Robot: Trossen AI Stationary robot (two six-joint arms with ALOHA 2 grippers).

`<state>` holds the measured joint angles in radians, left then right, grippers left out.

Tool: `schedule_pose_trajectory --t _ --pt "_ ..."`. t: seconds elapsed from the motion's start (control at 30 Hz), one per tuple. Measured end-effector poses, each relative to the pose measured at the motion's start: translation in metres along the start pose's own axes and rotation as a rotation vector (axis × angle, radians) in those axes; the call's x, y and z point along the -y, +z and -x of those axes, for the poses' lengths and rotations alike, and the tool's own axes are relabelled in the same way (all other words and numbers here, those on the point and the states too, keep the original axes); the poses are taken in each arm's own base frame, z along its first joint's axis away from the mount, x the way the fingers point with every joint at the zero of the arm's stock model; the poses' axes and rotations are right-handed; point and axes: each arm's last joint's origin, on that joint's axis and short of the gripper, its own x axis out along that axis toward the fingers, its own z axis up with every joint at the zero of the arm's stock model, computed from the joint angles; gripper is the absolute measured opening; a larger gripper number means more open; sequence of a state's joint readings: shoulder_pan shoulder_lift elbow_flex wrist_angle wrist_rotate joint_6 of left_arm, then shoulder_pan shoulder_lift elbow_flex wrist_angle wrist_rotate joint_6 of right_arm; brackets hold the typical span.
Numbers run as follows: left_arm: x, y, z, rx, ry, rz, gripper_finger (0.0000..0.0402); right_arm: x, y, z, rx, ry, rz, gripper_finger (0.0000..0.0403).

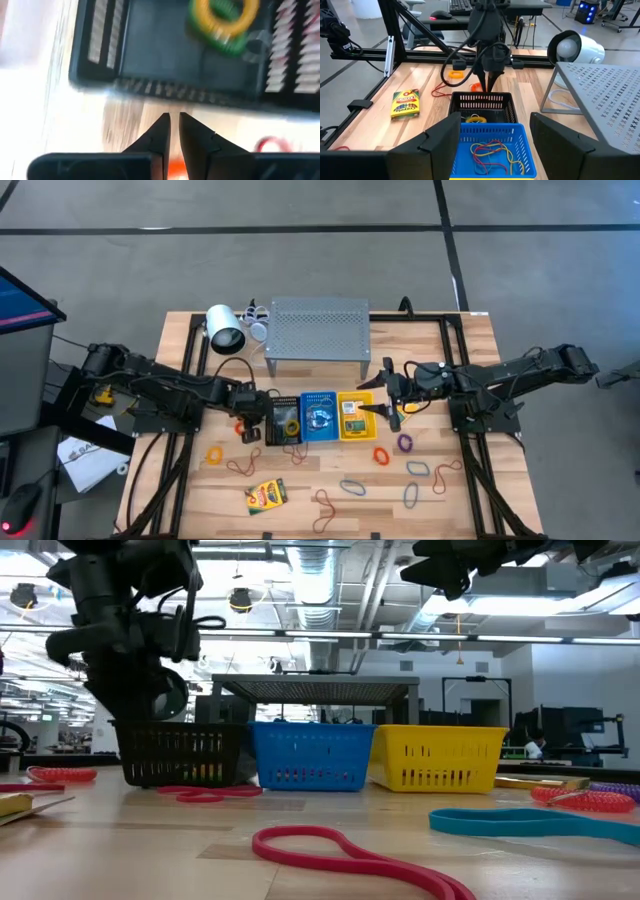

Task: Pick & Place Office Desk Supplies
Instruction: Adjust the black basket, then put the orange spring keychain into the black basket

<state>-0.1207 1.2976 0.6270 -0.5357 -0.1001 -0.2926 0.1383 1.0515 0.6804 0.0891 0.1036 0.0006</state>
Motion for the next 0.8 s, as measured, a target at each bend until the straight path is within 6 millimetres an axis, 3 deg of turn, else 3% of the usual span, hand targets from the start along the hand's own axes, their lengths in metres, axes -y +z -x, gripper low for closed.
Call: schedule_pose_trajectory --t 0.2,0.5,0.8 --pt "-0.006 -0.018 0.009 -0.154 0.055 0.093 0.0033 0.000 0.000 0.000 0.000 0.000 0.000 0.0234" --pt "-0.006 -0.023 0.025 -0.138 -0.065 0.149 0.0044 0.000 0.000 0.000 0.000 -0.001 0.000 0.0234" --pt "-0.009 -0.036 0.020 -0.231 -0.019 0.242 0.0112 0.000 0.000 0.000 0.000 -0.001 0.000 0.0234"
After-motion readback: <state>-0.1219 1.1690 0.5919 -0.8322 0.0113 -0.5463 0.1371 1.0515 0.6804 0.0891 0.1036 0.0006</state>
